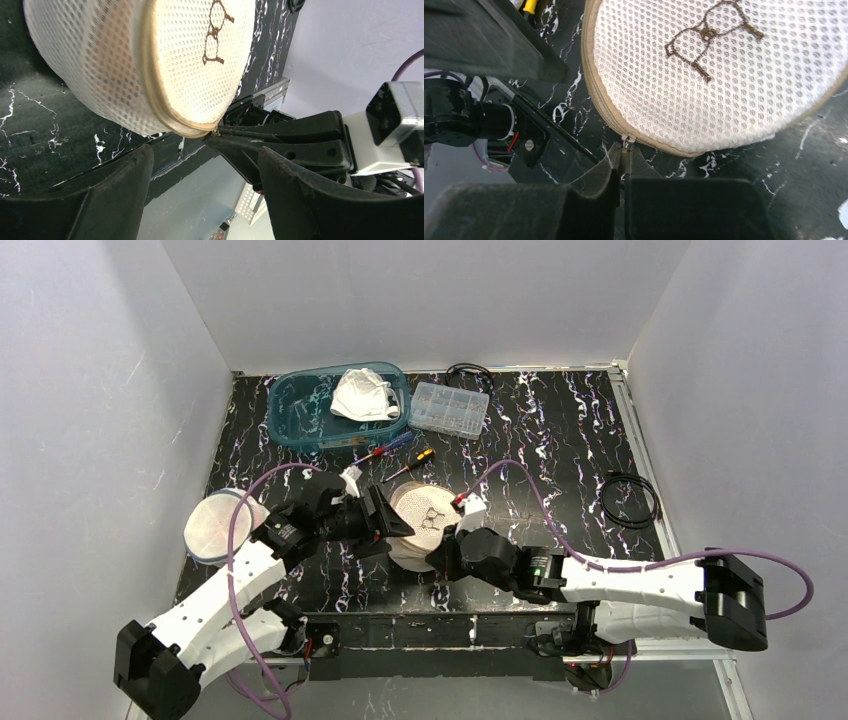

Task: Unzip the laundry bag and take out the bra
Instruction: Unzip the laundry bag at the center of the board.

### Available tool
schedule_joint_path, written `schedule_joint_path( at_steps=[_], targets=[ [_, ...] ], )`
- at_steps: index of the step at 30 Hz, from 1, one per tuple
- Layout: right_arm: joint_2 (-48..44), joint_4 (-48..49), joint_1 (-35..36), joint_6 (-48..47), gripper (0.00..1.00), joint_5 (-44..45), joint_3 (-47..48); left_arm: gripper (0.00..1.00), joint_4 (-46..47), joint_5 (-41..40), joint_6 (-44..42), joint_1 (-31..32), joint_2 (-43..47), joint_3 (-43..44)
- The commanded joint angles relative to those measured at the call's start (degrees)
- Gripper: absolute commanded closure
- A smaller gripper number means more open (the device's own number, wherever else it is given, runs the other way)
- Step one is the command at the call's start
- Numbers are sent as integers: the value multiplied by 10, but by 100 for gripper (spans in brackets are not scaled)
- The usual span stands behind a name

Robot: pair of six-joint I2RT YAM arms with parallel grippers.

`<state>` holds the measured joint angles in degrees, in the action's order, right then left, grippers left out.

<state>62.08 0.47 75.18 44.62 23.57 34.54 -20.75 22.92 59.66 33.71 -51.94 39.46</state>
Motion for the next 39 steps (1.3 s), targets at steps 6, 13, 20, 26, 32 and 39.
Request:
schedule_joint_path(
  at_steps=[6,13,20,26,32,39],
  targets=[
    [56,72,2,-25,99,-41,65,41,11,-26,9,21,-54,20],
    [58,73,3,-30,99,-44,74,48,10,-42,-5,21,-89,28],
    [36,54,3,-24,99,-27,59,77,-4,-70,-10,21,-91,38],
    [6,32,3,-15,99,-8,39,99,-12,-82,-3,21,-96,40],
    [-11,5,3,-7,99,10,28,100,-21,-94,0,21,-92,39],
    [-21,-29,3,7,99,22,19,100,-40,-108,-2,18,-86,43]
  ],
)
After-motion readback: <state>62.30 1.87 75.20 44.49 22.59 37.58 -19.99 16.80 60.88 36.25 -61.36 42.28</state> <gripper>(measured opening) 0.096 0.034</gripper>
